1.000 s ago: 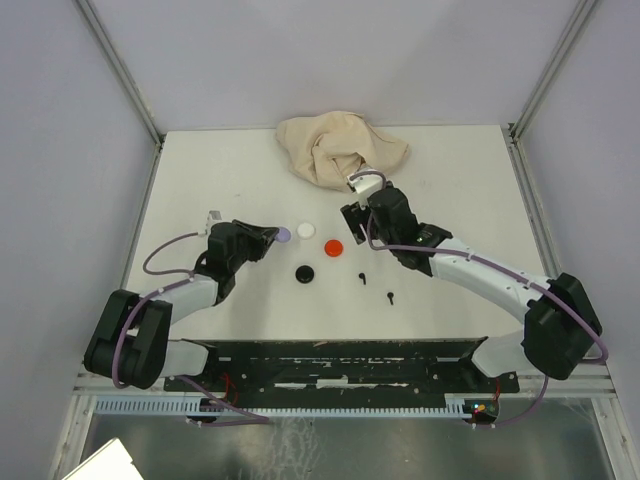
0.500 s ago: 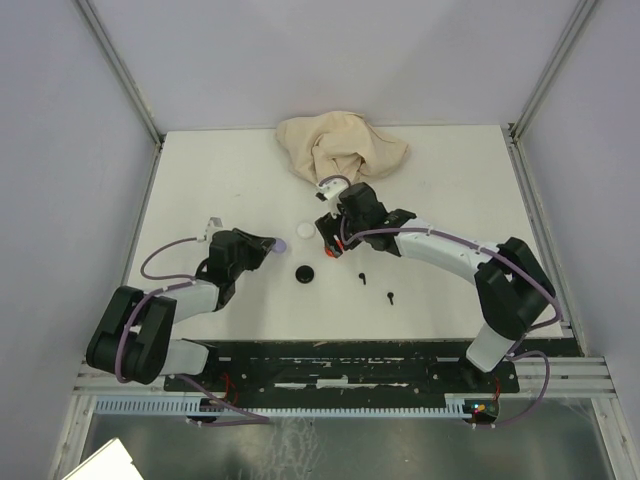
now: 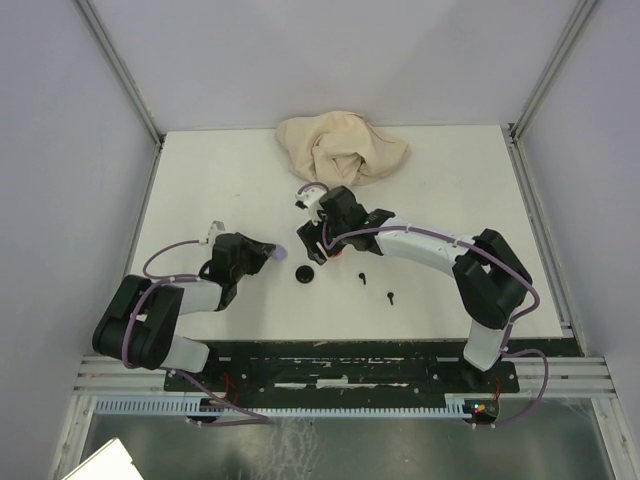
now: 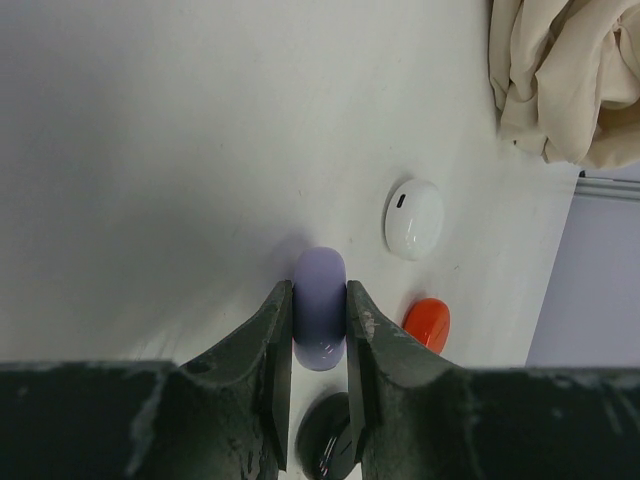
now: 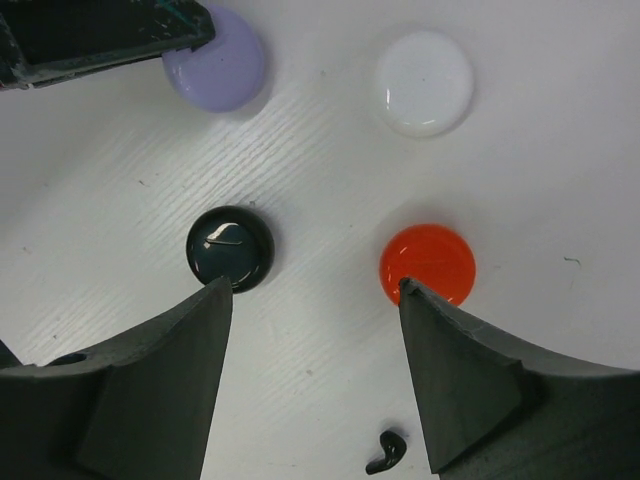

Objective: Insert the wireless bluetooth earbuds into the charging case
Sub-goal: Place the charging case at the center of the board, then pick up the charging case at the center of the board.

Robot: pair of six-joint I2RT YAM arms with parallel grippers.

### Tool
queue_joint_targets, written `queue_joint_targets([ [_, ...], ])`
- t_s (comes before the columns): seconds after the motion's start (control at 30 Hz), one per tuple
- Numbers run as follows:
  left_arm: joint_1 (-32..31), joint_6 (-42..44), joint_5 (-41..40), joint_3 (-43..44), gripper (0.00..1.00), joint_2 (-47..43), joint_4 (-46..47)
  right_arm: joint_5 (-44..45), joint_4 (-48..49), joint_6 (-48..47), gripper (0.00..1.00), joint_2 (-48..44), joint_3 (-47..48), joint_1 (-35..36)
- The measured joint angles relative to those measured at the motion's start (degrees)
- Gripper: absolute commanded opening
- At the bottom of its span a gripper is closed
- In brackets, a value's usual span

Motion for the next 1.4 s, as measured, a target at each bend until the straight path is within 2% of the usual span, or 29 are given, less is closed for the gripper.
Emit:
queue_joint_targets([
  [0.13, 0.0, 0.48, 0.0, 0.0, 0.09, 0.66, 0.39, -1.36, -0.33, -0.07, 0.75, 1.79, 1.53, 0.92],
  [0.4, 0.0, 2.36, -0.02, 0.0, 0.34, 0.76, 1.01, -3.8, -2.67, -0.52, 0.75, 4.26, 2.4, 2.56],
  [0.6, 0.0, 2.56, -0.22, 0.0, 0.47, 0.76, 0.55, -4.57, -3.67, -0.72, 0.75, 5.18, 2.4, 3.54],
  [0.9, 0.83, 2.78, -1.46, -0.17, 0.56, 0.35, -1.05, -4.76, -3.74, -0.7, 0.75, 8.2, 2.64, 5.25],
  [1.2, 3.06, 3.91, -1.81, -0.61, 0.57, -4.87, -6.73, -4.07, -4.09, -0.7, 0.74, 11.45, 4.7, 6.12],
  [1.4, 4.48, 4.15, -2.49, -1.07, 0.57, -12.07, -11.85, -2.54, -4.13, -0.7, 0.66, 12.52, 5.99, 6.91],
])
